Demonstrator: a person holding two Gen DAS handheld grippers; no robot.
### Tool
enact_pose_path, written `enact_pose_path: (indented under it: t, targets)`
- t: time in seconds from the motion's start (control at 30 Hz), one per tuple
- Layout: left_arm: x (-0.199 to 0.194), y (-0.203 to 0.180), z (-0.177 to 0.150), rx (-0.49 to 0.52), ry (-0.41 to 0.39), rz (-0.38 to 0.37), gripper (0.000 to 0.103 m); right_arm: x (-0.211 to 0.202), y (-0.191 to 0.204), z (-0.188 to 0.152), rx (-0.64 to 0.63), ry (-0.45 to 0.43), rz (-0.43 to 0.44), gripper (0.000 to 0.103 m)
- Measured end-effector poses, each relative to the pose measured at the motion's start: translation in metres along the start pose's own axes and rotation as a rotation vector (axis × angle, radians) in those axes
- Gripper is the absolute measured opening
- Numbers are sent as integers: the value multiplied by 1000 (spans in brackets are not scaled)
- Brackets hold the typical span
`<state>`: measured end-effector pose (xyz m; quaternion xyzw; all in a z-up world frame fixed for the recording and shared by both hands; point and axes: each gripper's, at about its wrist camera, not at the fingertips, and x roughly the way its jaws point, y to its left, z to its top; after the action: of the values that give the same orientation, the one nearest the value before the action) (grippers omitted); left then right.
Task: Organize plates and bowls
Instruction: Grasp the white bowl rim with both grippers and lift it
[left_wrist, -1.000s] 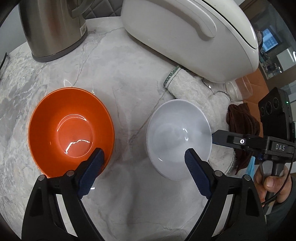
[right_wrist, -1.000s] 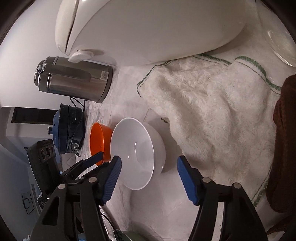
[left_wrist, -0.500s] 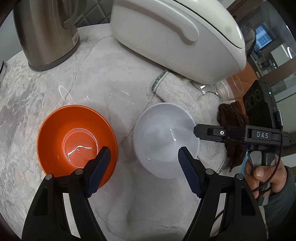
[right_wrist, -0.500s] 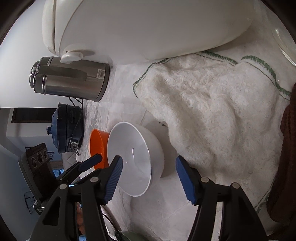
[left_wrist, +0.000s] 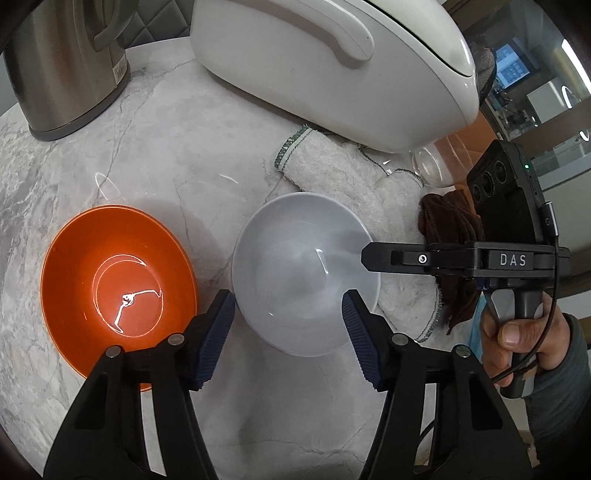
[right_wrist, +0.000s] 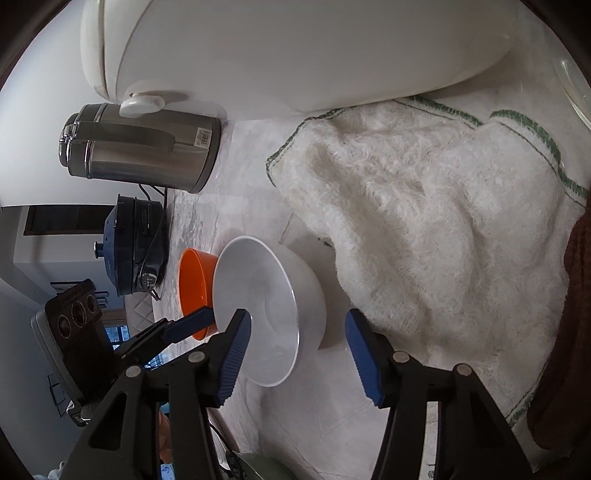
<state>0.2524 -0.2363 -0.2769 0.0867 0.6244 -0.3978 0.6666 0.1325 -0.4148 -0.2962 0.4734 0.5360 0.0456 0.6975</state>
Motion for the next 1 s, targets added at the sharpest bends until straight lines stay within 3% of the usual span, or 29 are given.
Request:
enact_pose_path:
  t: [0.13,0.3,0.4,0.63,0.83,0.93,1.0]
  targets:
    - [5,5,3,-14,6,-9,53,2,-1,2,3,11,0,54]
    - [12,15,5,-32,30,-20,33,7,0,3,4,27,-8,47]
    - [17,20,5,-43,45,-23,31,10,0,4,13,31,-10,46]
    - [26,25,7,-65,54,-22,23,13,-2,6,38,31,-17,31]
    - [27,29,10,-79,55,-33,22,13,-5,8,55,29,-15,30]
    - [26,32,9,-87,58,-20,13,11,-5,9,40,19,-46,19]
    - [26,33,10,-93,57,-25,12,9,-5,9,37,10,-49,19]
